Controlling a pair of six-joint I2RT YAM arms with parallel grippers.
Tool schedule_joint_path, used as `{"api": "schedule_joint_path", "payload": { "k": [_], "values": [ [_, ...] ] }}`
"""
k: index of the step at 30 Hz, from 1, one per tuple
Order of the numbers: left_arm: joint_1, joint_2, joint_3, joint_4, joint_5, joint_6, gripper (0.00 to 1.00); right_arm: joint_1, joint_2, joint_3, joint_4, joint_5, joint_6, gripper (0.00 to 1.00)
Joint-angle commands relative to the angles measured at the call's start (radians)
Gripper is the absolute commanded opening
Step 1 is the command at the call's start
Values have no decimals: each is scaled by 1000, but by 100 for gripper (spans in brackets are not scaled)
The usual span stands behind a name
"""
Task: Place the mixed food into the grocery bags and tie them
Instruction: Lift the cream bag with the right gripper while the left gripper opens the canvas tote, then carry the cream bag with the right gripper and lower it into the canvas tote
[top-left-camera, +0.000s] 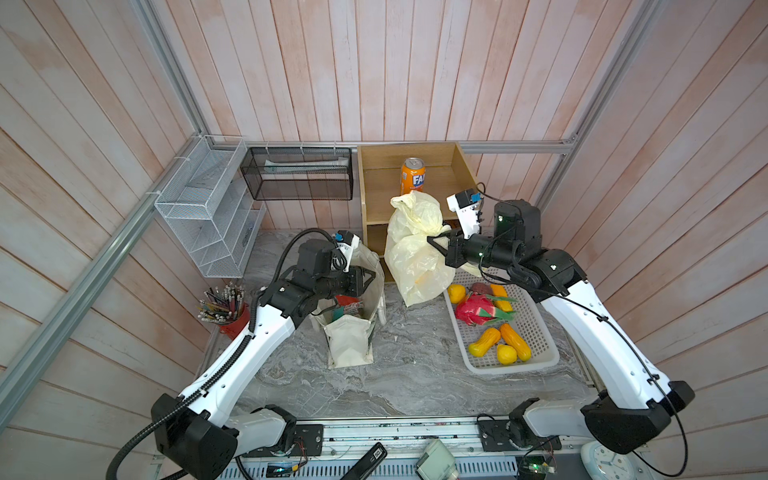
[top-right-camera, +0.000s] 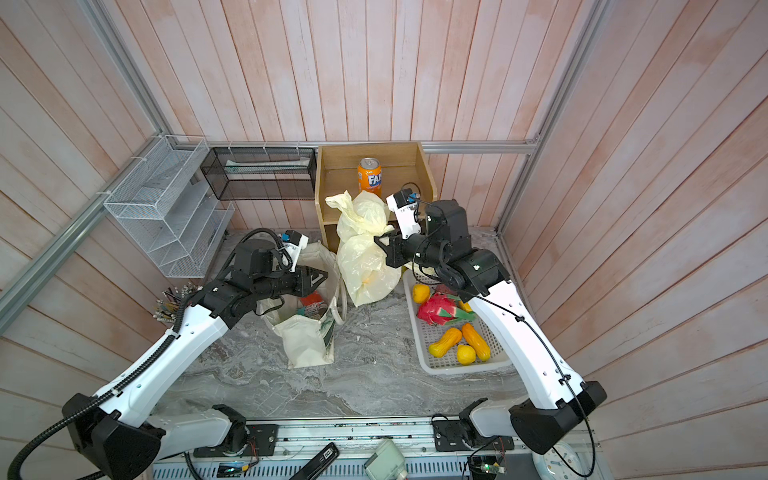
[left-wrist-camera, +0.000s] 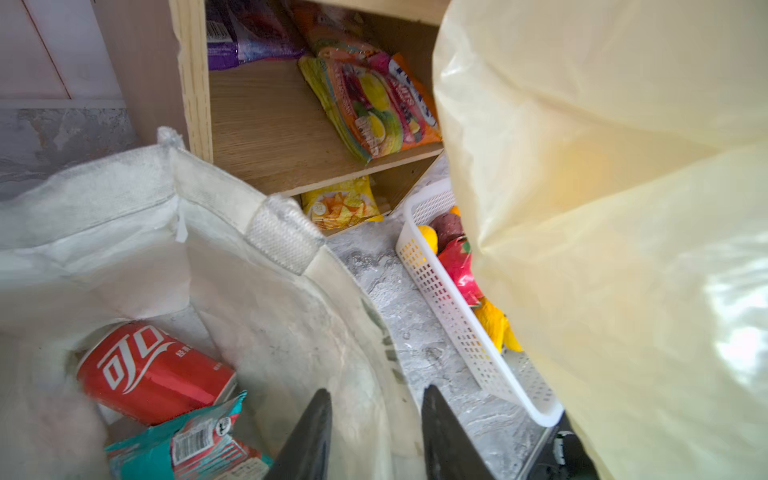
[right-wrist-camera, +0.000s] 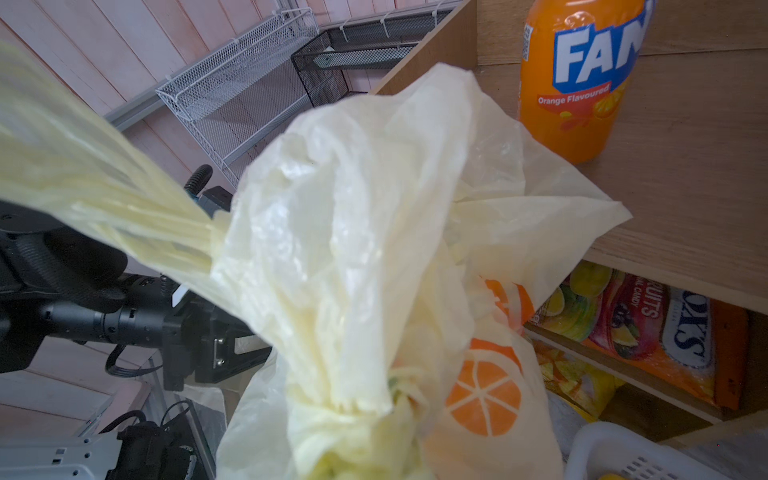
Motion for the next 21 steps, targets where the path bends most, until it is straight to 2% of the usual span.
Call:
{"api": "schedule_joint_path", "payload": {
  "k": [1,8,14,20,21],
  "values": [
    [33,-60,48,16,-50,26,42,14,21,74,-10,-20,24,0],
    [159,-125,-10,-54,-234,114,46,121,148,260,-72,32,13,0],
    [280,-147,-123,-40,-206,130,47,226,336,476,-141,104,0,0],
    [314,-146,-210,-15,-186,144,47,291,510,660,-189,158,8,0],
    [317,-147,-220,-8,-178,146,44,295,533,677,-193,165,13,0]
  ]
}}
